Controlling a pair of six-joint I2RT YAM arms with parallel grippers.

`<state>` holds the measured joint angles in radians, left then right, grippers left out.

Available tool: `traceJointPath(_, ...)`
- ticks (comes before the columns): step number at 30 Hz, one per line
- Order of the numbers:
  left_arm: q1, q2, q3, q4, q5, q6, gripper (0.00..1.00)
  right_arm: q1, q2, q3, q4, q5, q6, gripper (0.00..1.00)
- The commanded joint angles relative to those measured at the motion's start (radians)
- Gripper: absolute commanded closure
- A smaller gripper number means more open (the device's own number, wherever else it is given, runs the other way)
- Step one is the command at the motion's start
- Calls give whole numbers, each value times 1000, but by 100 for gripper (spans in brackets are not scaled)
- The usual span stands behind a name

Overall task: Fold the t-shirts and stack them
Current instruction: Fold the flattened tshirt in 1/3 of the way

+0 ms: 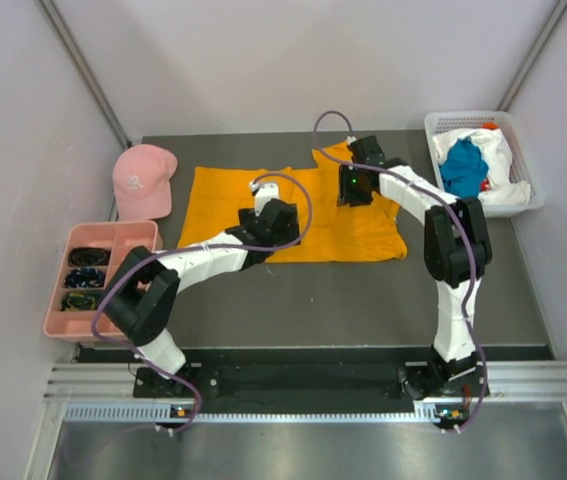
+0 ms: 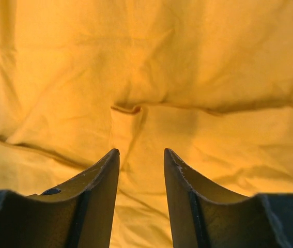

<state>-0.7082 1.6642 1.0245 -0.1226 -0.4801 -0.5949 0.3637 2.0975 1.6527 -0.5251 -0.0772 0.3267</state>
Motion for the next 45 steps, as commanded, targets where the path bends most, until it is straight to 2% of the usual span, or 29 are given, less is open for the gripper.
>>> traceJointPath(1,3,-58,2,15,-21,29,1,11,-207,-56,-10,92,4,59)
traceJointPath(9,50,-112,-35,-18,-22,12,1,9,-415,-310,-26,228,64,58)
traceJointPath(16,186,-144,-145,-26,41,-13,1,9,-471,-481,49,116,101,57)
traceJointPath(21,210,-135,-190,-9,57,-11,1,11,-505,-583,91,50,124,57)
traceJointPath(31,236,-32,-193,47,18,-63,1,9,-507,-627,62,152,130,57)
traceJointPath(36,242,31,-169,31,8,-83,1,11,-510,-626,7,250,149,57)
traceJointPath(45,253,31,-184,26,-5,-91,1,11,-499,-673,0,323,186,57)
